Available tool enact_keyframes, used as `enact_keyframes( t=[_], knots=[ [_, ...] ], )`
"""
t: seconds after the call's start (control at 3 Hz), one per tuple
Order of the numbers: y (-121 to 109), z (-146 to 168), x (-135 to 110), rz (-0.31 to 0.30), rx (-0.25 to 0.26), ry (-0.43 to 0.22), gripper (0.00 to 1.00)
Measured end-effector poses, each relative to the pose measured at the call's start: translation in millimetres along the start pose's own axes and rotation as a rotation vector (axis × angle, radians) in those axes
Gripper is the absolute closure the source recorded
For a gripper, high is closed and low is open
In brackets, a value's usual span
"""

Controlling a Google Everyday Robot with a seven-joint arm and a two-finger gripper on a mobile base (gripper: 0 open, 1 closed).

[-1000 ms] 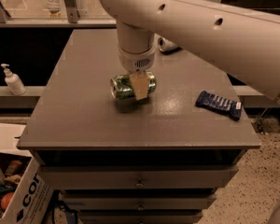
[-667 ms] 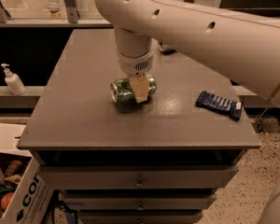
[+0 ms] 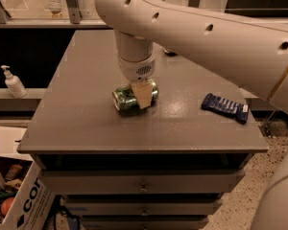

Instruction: Knock green can over

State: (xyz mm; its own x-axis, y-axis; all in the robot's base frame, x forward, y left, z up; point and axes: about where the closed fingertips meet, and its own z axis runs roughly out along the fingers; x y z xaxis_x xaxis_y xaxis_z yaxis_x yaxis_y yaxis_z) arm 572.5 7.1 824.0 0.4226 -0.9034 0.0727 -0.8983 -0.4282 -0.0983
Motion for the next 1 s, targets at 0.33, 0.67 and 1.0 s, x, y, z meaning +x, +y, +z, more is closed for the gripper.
enact_keyframes(
  t=[0.33,0.67,1.0],
  knots=[
    [1.3,1.1,0.0,-0.012,-0.007,-0.002,0.36],
    [1.4,1.1,0.0,-0.013,-0.008,-0.002,0.13],
    [2.0,-0.4,2.2,-0.019,-0.008,-0.001,0.00]
  ],
)
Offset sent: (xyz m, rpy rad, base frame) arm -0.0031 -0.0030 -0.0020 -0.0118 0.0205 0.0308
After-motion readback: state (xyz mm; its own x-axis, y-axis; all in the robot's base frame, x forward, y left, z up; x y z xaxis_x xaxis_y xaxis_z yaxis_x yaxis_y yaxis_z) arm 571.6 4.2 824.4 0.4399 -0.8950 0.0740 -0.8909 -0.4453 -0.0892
